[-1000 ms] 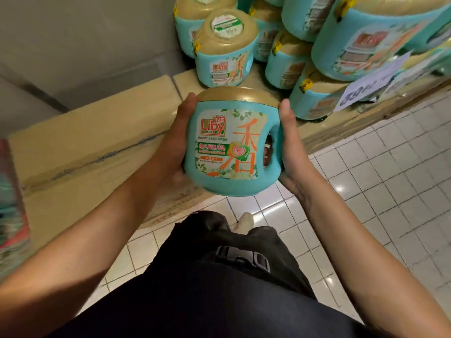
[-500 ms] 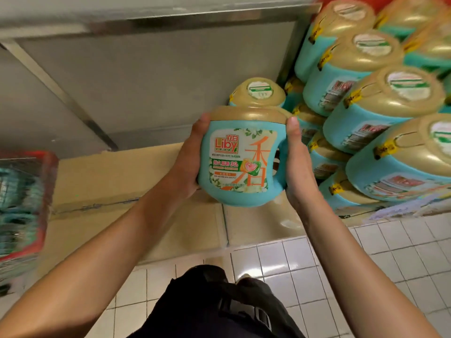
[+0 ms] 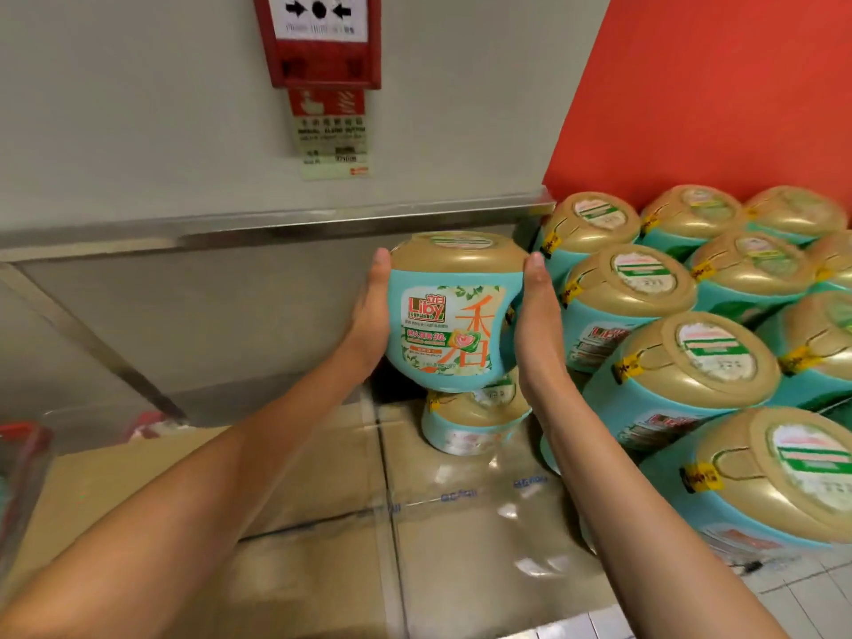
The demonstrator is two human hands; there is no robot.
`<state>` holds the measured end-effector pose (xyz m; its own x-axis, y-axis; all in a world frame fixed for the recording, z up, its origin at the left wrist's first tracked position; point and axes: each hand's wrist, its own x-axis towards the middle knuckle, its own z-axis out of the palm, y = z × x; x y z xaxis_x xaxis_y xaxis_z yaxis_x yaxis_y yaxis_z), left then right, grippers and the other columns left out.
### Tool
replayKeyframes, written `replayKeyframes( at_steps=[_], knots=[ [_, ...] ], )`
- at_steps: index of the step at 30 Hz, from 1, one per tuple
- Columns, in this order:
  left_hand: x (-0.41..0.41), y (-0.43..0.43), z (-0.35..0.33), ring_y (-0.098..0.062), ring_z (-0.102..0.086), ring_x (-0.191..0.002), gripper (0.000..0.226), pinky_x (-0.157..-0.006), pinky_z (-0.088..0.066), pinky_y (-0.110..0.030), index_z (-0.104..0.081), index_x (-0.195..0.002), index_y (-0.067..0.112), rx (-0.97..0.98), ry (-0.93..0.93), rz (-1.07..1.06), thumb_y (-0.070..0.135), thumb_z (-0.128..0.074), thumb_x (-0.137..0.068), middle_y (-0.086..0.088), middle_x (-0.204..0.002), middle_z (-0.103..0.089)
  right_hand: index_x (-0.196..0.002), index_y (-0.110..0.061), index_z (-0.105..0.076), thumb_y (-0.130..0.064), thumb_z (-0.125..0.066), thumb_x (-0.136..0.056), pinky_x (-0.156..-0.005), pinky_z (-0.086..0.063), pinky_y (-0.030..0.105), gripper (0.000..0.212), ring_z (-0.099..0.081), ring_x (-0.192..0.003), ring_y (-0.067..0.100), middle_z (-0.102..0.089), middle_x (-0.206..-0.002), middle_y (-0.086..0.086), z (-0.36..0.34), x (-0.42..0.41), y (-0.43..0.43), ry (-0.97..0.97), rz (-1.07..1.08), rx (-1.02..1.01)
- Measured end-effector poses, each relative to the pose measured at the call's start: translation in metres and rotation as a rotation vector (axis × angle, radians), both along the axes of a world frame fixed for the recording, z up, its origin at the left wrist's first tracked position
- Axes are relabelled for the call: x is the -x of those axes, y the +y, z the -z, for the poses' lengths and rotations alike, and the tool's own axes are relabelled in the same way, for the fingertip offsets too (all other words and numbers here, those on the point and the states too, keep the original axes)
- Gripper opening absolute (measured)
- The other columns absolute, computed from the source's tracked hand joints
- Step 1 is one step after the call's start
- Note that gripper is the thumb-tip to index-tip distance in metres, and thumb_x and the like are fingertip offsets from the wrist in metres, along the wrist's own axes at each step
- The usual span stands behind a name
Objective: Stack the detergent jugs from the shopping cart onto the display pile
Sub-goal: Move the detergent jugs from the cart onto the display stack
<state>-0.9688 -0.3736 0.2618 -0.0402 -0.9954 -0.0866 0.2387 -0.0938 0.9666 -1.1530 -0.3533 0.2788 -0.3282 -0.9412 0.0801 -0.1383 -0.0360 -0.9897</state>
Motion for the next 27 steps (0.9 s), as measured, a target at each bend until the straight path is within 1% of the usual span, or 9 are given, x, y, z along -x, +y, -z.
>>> replayKeyframes(
  at_steps=[2, 4, 7, 11, 13, 16, 21, 25, 27],
  knots=[
    [0.011, -0.017, 0.005, -0.023, -0.075, -0.102, 0.063, -0.092, -0.060, -0.037, -0.070, -0.114, 0.006, 0.063, 0.021, -0.095, 0.047, -0.022, -0.115, -0.019, -0.114, -0.074, -0.107, -0.044, -0.067, -0.093, -0.032, -0.089, -0.106, -0.051, 0.049, 0.063, -0.068, -0.111, 0.007, -0.073, -0.113, -0.008, 0.010, 0.004, -0.015, 0.011, 0.026, 0.082],
    [0.019, -0.028, 0.012, -0.017, -0.074, -0.094, 0.055, -0.085, -0.060, -0.034, -0.068, -0.108, 0.010, 0.133, 0.010, -0.169, 0.051, -0.031, -0.111, -0.018, -0.105, -0.073, -0.115, -0.038, -0.066, -0.087, -0.033, -0.095, -0.107, -0.050, 0.053, 0.062, -0.067, -0.116, 0.013, -0.072, -0.118, -0.005, 0.023, 0.007, -0.030, 0.006, 0.024, 0.134],
    [0.024, -0.033, 0.031, -0.017, -0.075, -0.093, 0.053, -0.077, -0.060, -0.032, -0.068, -0.113, 0.024, 0.181, -0.071, -0.263, 0.063, -0.036, -0.099, -0.009, -0.099, -0.076, -0.128, -0.035, -0.064, -0.081, -0.029, -0.100, -0.111, -0.045, 0.060, 0.064, -0.062, -0.126, 0.026, -0.069, -0.127, 0.000, 0.046, 0.012, -0.045, 0.013, 0.003, 0.142],
    [0.031, -0.040, 0.052, -0.023, -0.074, -0.100, 0.045, -0.078, -0.062, -0.037, -0.066, -0.120, 0.036, 0.290, -0.078, -0.350, 0.062, -0.033, -0.104, -0.007, -0.108, -0.075, -0.142, -0.041, -0.057, -0.078, -0.026, -0.101, -0.117, -0.040, 0.061, 0.062, -0.055, -0.137, 0.029, -0.064, -0.140, 0.001, 0.057, 0.013, -0.059, -0.012, -0.054, 0.135],
    [0.038, -0.042, 0.054, -0.027, -0.072, -0.105, 0.048, -0.083, -0.062, -0.043, -0.063, -0.124, 0.038, 0.353, -0.106, -0.363, 0.069, -0.034, -0.104, -0.008, -0.114, -0.073, -0.150, -0.028, -0.053, -0.076, -0.030, -0.101, -0.119, -0.042, 0.057, 0.071, -0.057, -0.138, 0.023, -0.062, -0.144, 0.005, 0.054, 0.008, -0.059, -0.123, -0.039, 0.127],
    [0.044, -0.047, 0.061, -0.038, -0.068, -0.104, 0.067, -0.084, -0.058, -0.048, -0.060, -0.124, 0.026, 0.365, -0.166, -0.390, 0.080, -0.031, -0.099, -0.018, -0.114, -0.068, -0.158, -0.020, -0.045, -0.074, -0.031, -0.097, -0.124, -0.039, 0.048, 0.082, -0.052, -0.143, 0.014, -0.057, -0.153, 0.002, 0.053, 0.003, -0.053, -0.215, 0.035, 0.077],
    [0.049, -0.053, 0.069, -0.030, -0.070, -0.093, 0.074, -0.075, -0.058, -0.041, -0.057, -0.113, 0.011, 0.288, -0.137, -0.463, 0.078, -0.029, -0.100, -0.016, -0.101, -0.069, -0.169, -0.035, -0.016, -0.079, -0.030, -0.097, -0.128, -0.023, 0.028, 0.085, -0.024, -0.156, -0.003, -0.023, -0.173, -0.015, 0.057, -0.003, -0.030, -0.105, 0.065, 0.071],
    [0.053, -0.044, 0.090, -0.022, -0.073, -0.107, 0.074, -0.087, -0.061, -0.039, -0.060, -0.125, 0.010, 0.170, -0.088, -0.383, 0.072, -0.029, -0.100, -0.008, -0.114, -0.074, -0.168, -0.038, -0.007, -0.093, -0.046, -0.082, -0.123, -0.015, 0.016, 0.109, -0.011, -0.157, -0.005, -0.008, -0.175, -0.018, 0.060, -0.005, -0.014, 0.008, 0.049, 0.066],
    [0.051, -0.041, 0.102, -0.011, -0.073, -0.110, 0.069, -0.085, -0.060, -0.026, -0.063, -0.128, 0.019, 0.107, -0.104, -0.327, 0.071, -0.028, -0.099, 0.005, -0.116, -0.077, -0.168, -0.038, -0.008, -0.096, -0.046, -0.079, -0.119, -0.014, 0.009, 0.113, -0.011, -0.152, -0.015, -0.007, -0.175, -0.019, 0.059, -0.003, -0.012, 0.017, 0.052, 0.062]
  ],
)
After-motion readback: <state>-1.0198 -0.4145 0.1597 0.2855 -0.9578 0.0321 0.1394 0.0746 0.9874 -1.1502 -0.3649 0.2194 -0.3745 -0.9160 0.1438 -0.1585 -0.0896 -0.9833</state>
